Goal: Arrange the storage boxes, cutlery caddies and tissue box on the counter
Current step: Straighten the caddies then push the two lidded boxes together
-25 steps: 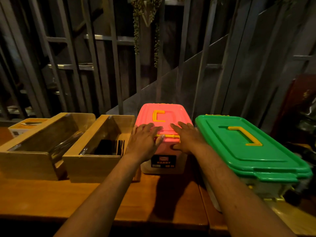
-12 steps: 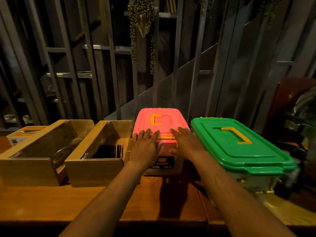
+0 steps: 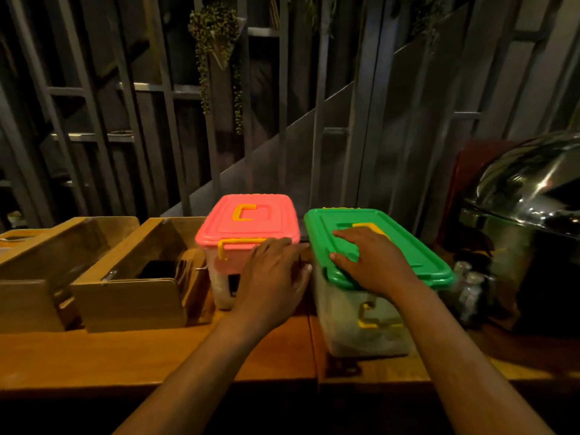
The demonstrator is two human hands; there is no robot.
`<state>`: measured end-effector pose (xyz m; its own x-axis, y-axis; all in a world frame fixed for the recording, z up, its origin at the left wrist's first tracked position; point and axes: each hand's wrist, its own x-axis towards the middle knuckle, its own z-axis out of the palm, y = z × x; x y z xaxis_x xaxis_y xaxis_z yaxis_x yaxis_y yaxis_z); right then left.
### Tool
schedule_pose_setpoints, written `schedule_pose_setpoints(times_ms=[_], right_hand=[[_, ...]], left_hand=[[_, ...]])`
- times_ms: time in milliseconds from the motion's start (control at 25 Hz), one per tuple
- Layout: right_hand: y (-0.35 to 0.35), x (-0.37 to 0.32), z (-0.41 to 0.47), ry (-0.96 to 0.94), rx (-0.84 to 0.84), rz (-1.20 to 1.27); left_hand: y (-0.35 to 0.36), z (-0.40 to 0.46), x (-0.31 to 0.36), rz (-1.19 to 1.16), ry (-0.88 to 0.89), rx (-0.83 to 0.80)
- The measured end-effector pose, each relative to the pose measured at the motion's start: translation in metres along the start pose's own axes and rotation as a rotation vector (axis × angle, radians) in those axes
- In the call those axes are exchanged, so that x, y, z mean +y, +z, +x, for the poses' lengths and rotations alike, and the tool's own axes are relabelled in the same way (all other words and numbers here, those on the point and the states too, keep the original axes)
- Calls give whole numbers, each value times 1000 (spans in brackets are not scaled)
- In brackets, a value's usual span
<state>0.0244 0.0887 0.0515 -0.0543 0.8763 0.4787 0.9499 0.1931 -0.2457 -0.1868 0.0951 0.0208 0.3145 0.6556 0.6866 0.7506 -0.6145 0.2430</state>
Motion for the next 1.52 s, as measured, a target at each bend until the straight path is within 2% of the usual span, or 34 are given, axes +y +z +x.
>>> schedule_pose_setpoints(times_ms=[240, 440, 560, 800, 1080, 1280, 1520], right_hand=[[-22, 90, -40, 31, -51, 61], [-15, 121, -56, -78, -135, 61], [-7, 128, -51, -136, -122, -8], [0, 134, -31, -126, -66, -5], [21, 130, 7, -102, -58, -17], [42, 117, 35, -71, -62, -36], [54, 126, 56, -38, -63, -56]], left_hand=[[57, -1, 83, 26, -71, -104], [75, -9, 98, 95, -218, -73], [82, -8, 97, 145, -233, -96], [94, 7, 88, 158, -202, -28], [101, 37, 56, 233, -147, -73], [102, 55, 22, 381, -112, -109], [122, 75, 6, 397, -124, -126]])
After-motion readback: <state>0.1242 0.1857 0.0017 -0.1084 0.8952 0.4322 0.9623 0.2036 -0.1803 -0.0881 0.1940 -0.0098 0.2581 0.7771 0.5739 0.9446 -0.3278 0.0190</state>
